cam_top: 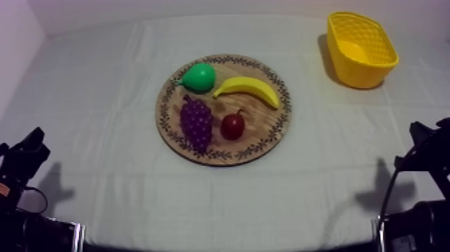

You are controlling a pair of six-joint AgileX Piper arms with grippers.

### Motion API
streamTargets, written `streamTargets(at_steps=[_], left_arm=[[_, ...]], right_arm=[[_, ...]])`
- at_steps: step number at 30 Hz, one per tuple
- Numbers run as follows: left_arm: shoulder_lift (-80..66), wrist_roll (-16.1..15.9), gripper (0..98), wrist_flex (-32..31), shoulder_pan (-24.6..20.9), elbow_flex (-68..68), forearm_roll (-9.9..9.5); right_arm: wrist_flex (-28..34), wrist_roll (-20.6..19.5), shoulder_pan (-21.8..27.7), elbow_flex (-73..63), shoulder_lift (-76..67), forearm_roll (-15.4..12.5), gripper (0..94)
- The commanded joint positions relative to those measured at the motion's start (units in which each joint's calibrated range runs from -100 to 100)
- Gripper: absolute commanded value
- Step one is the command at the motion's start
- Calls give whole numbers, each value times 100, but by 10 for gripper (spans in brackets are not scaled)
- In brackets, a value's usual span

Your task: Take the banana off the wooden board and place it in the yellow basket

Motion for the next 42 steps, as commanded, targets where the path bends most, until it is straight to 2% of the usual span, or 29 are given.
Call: streamTargets(at_steps=[1, 8, 11, 21, 34, 36, 42], left_arm=[[-3, 2, 1, 0, 2, 2, 0], [-3, 2, 1, 0, 2, 2, 0], [-3, 2, 1, 0, 2, 2, 0], [-3, 3, 1, 0, 2, 2, 0], [-3, 2, 1, 0, 2, 2, 0], [-3, 2, 1, 0, 2, 2, 0], [-3, 2, 1, 0, 2, 2, 0]], right_arm=[[201, -492, -757, -9, -1, -1, 3], [344, -601, -682, -52, -1, 6, 4], [224, -645, -663, -20, -1, 4, 4], [131, -98, -605, 1, -1, 0, 4], [129, -61, -597, 2, -1, -1, 4], [129, -237, -592, 2, -1, -1, 4], [143, -1096, -555, 2, -1, -1, 3]])
